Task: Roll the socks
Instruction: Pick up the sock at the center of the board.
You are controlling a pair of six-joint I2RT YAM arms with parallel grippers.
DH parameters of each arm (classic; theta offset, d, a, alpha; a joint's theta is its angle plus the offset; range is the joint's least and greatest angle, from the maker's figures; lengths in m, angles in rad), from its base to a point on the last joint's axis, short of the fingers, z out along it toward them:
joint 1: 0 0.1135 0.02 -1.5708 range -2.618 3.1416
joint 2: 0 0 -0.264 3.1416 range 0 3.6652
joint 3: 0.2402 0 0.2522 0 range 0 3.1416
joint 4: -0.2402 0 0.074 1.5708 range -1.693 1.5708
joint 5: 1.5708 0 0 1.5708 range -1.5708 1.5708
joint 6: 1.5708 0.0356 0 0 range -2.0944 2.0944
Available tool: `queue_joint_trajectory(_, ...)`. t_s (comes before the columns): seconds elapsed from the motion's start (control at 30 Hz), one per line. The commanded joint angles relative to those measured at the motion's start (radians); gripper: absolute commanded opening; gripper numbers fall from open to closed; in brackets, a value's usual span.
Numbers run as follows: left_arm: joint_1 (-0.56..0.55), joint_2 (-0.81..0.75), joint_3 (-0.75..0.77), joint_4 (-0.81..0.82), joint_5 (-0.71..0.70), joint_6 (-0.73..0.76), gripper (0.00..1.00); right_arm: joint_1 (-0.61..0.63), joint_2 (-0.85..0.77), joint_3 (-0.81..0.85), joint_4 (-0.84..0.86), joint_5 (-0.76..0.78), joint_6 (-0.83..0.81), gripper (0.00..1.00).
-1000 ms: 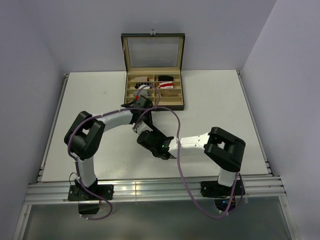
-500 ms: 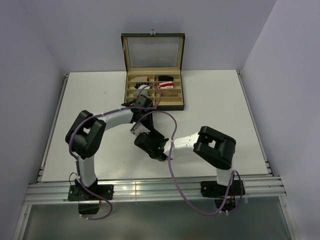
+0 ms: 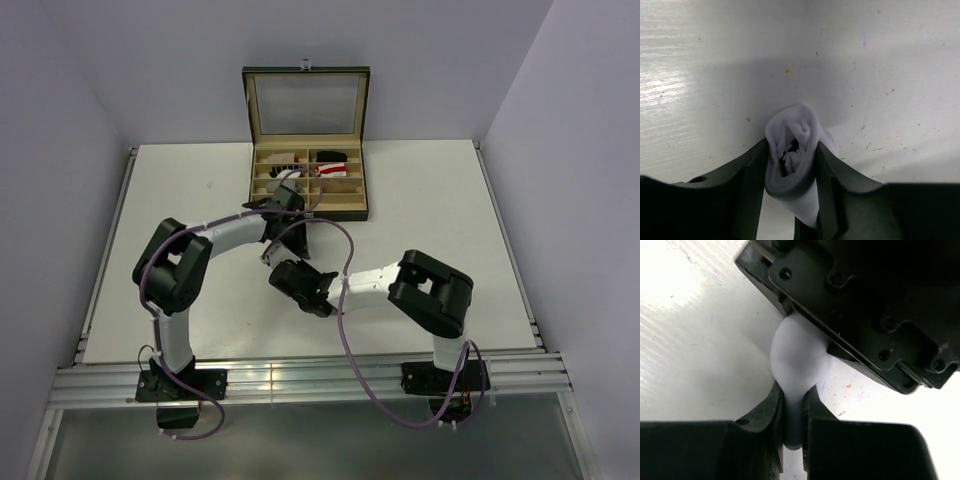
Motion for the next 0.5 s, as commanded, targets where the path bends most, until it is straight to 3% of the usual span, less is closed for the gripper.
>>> queue_joint_trajectory(0.0, -0.014, 0.015, 0.02, -0.114, -0.017, 0.014, 0.49, -0.081, 0.013, -0.01, -0.125, -0.206, 0.1, 0.0)
queue_joint_trajectory(0.1, 0.027, -0.019, 0.065, -0.124, -0.051, 0.002, 0.57, -0.093, -0.029, -0.029, -0.136, -0.28, 0.098, 0.0)
queue_joint_trajectory(0.13, 0.081, -0.061, 0.104, -0.121, -0.066, -0.012, 0.66, -0.105, -0.079, -0.058, -0.13, -0.362, 0.088, 0.0)
queue_joint_trajectory(0.37, 0.202, -0.189, 0.155, -0.1, -0.086, -0.047, 0.77, -0.131, -0.204, -0.08, -0.15, -0.478, 0.063, 0.0)
queue_joint_trajectory(0.47, 0.267, -0.277, 0.134, -0.059, -0.086, -0.064, 0.82, -0.159, -0.26, -0.054, -0.19, -0.528, -0.018, 0.0)
